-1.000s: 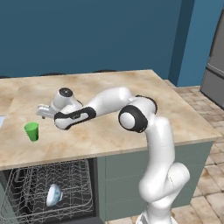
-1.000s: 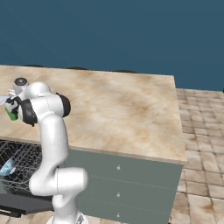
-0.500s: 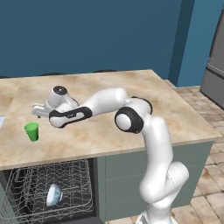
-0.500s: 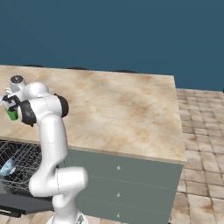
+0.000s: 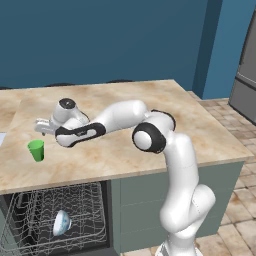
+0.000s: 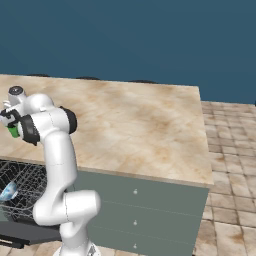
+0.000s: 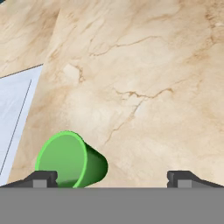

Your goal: Pick up the cup and bowl from the counter, place them in the dishwasher, and close the dishwasher door.

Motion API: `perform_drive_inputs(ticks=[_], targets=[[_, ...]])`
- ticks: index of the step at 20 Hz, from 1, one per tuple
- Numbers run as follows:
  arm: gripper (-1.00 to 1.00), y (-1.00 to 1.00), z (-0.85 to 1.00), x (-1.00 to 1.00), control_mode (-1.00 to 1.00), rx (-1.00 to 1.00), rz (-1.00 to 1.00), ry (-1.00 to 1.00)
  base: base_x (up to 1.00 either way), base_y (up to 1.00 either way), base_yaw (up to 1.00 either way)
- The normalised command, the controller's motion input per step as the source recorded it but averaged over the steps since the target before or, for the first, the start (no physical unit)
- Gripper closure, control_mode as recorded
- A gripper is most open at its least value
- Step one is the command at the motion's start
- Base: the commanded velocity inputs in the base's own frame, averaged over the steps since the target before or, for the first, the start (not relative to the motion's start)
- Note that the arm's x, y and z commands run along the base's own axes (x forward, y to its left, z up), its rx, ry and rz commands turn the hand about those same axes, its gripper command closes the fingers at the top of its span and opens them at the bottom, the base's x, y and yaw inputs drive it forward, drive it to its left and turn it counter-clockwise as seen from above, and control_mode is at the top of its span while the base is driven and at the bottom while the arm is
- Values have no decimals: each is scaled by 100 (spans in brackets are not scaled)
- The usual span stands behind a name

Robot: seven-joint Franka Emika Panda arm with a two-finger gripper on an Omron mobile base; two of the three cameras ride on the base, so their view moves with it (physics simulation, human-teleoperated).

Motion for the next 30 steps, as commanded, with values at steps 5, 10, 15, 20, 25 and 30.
perform_drive_inputs(ticks=[5,10,15,20,25,30], targets=[[-100,0,0,-30,-100,1,0,-5,0,0,0],[-100,0,0,-28,-100,0,0,-5,0,0,0],[-100,0,0,-9,-100,1,0,-1,0,0,0],[-100,0,-2,0,-100,1,0,0,0,0,0],[-100,0,-11,0,-100,0,0,0,0,0,0],[-100,1,-11,0,-100,0,1,0,0,0,0]])
